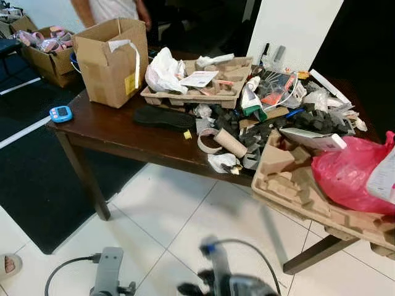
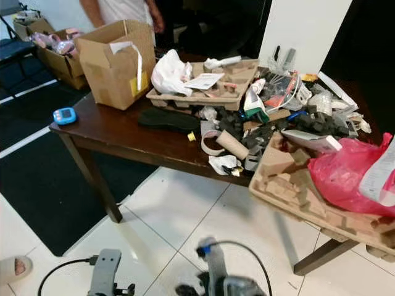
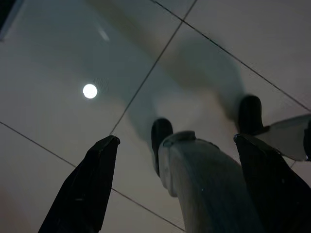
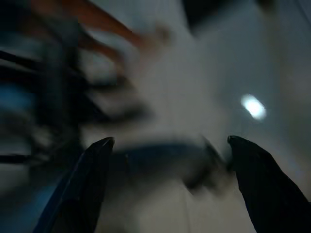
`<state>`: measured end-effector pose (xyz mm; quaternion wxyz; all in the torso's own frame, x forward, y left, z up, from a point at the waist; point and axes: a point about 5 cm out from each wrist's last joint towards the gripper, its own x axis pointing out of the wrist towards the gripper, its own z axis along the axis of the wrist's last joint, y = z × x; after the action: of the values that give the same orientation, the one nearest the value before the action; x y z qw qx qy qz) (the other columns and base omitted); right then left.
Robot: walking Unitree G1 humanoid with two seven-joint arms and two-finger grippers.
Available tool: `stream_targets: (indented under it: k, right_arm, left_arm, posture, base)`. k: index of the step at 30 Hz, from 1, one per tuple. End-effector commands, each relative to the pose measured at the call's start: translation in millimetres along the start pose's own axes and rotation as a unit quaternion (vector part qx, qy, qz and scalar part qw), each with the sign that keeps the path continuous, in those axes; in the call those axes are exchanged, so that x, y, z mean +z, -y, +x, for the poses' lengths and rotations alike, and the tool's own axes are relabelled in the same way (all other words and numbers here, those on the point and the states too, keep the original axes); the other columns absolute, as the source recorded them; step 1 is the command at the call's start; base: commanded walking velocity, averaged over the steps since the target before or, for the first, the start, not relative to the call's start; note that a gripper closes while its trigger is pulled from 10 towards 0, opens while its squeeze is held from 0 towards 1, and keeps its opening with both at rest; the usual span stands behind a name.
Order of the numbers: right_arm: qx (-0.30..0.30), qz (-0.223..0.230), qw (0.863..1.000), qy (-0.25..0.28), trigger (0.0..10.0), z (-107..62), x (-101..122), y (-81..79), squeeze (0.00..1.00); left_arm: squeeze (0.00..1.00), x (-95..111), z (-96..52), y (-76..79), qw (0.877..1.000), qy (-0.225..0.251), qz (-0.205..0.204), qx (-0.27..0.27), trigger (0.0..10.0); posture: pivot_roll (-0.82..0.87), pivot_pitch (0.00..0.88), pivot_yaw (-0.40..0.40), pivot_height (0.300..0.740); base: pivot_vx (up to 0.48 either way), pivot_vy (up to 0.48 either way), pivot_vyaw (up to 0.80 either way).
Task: Picking trash to rubbish bin
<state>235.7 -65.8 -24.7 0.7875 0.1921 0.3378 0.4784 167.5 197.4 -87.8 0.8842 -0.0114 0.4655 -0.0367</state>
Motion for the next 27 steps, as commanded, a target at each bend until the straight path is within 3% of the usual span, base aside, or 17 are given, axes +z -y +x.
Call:
stream_targets:
  k: [1, 2, 3, 6, 8, 9, 11, 12, 13, 15, 18, 21, 24, 25, 27]
  right_arm:
    - [0.046, 0.007, 0.999, 0.020, 10.0, 1.1, 7, -4.9, 0.00]
    - [0.069, 0.002, 0.997, 0.028, 10.0, 2.9, 13, -7.9, 0.00]
    - [0.162, -0.014, 0.985, 0.065, 10.0, 11.2, 36, -24.4, 0.00]
    - [0.196, -0.020, 0.977, 0.080, 10.0, 14.1, 46, -31.4, 0.00]
    - [0.248, -0.035, 0.959, 0.136, 10.0, 21.2, 74, -48.5, 0.00]
    - [0.248, -0.035, 0.959, 0.136, 10.0, 21.2, 74, -48.5, 0.00]
    - [0.270, -0.050, 0.945, 0.176, 10.0, 24.5, 95, -59.3, 0.00]
    - [0.270, -0.050, 0.945, 0.176, 10.0, 24.5, 95, -59.3, 0.00]
    - [0.264, -0.066, 0.940, 0.206, 10.0, 26.9, 112, -65.6, 0.00]
    - [0.190, -0.118, 0.940, 0.259, 10.0, 32.5, 151, -73.0, 0.00]
    - [0.125, -0.171, 0.933, 0.292, 10.0, 32.6, 179, -79.1, 0.00]
    - [0.127, -0.193, 0.925, 0.303, 10.0, 31.4, 189, -86.4, 0.00]
    - [0.147, -0.223, 0.901, 0.342, 10.0, 26.4, 218, -110.2, 0.00]
    - [0.147, -0.223, 0.901, 0.342, 10.0, 26.4, 218, -110.2, 0.00]
    - [0.157, -0.243, 0.887, 0.359, 10.0, 22.3, 232, -124.0, 0.00]
  left_arm:
    - [0.00, -5, -2.2, -4.8, 1.000, -0.005, -0.002, 0.007, 10.0]
    - [0.00, -6, -2.3, -4.7, 1.000, -0.005, -0.002, 0.007, 10.0]
    - [0.00, -8, -2.7, -4.5, 1.000, -0.007, -0.004, 0.007, 10.0]
    - [0.00, -9, -2.9, -4.5, 1.000, -0.008, -0.005, 0.007, 10.0]
    - [0.00, -10, -3.1, -4.2, 1.000, -0.008, -0.005, 0.007, 10.0]
    - [0.00, -10, -3.1, -4.2, 1.000, -0.008, -0.005, 0.007, 10.0]
    - [0.00, -10, -3.3, -4.2, 1.000, -0.005, -0.003, 0.008, 10.0]
    - [0.00, -10, -3.3, -4.2, 1.000, -0.005, -0.003, 0.008, 10.0]
    - [0.00, -9, -3.4, -4.8, 1.000, 0.002, -0.003, 0.011, 10.0]
    - [0.00, -7, -4.1, -6.6, 1.000, 0.015, -0.008, 0.021, 10.0]
    - [0.00, -8, -5.2, -8.8, 0.999, 0.026, -0.018, 0.030, 10.0]
    - [0.00, -7, -5.6, -9.6, 0.999, 0.033, -0.017, 0.032, 10.0]
    - [0.00, 0, -7.0, -14.8, 0.997, 0.062, -0.012, 0.042, 10.0]
    - [0.00, 0, -7.0, -14.8, 0.997, 0.062, -0.012, 0.042, 10.0]
    - [0.00, 14, -9.3, -22.5, 0.993, 0.107, -0.003, 0.052, 10.0]
  posture:
    - [0.16, 0.110, -0.055, 0.740]
    - [0.16, 0.110, -0.055, 0.740]
    - [0.16, 0.120, -0.058, 0.740]
    - [0.16, 0.120, -0.058, 0.740]
    - [0.17, 0.127, -0.063, 0.740]
    - [0.17, 0.127, -0.063, 0.740]
    - [0.17, 0.127, -0.063, 0.740]
    - [0.17, 0.127, -0.063, 0.740]
    - [0.17, 0.131, -0.067, 0.740]
    - [0.17, 0.131, -0.067, 0.740]
    - [0.19, 0.130, -0.078, 0.740]
    - [0.20, 0.130, -0.080, 0.740]
    - [0.21, 0.130, -0.083, 0.740]
    - [0.21, 0.130, -0.083, 0.740]
    - [0.22, 0.133, -0.086, 0.740]
  base:
    - [0.000, 0.000, 0.00]
    - [0.000, 0.000, 0.00]
    - [0.000, 0.000, 0.00]
    - [0.000, 0.000, 0.00]
    - [0.000, 0.000, 0.00]
    - [0.000, 0.000, 0.00]
    - [0.000, 0.000, 0.00]
    - [0.000, 0.000, 0.00]
    - [0.000, 0.000, 0.00]
    - [0.000, 0.000, 0.00]
    - [0.000, 0.000, 0.00]
    - [0.000, 0.000, 0.00]
    - [0.000, 0.000, 0.00]
    - [0.000, 0.000, 0.00]
    - [0.000, 0.000, 0.00]
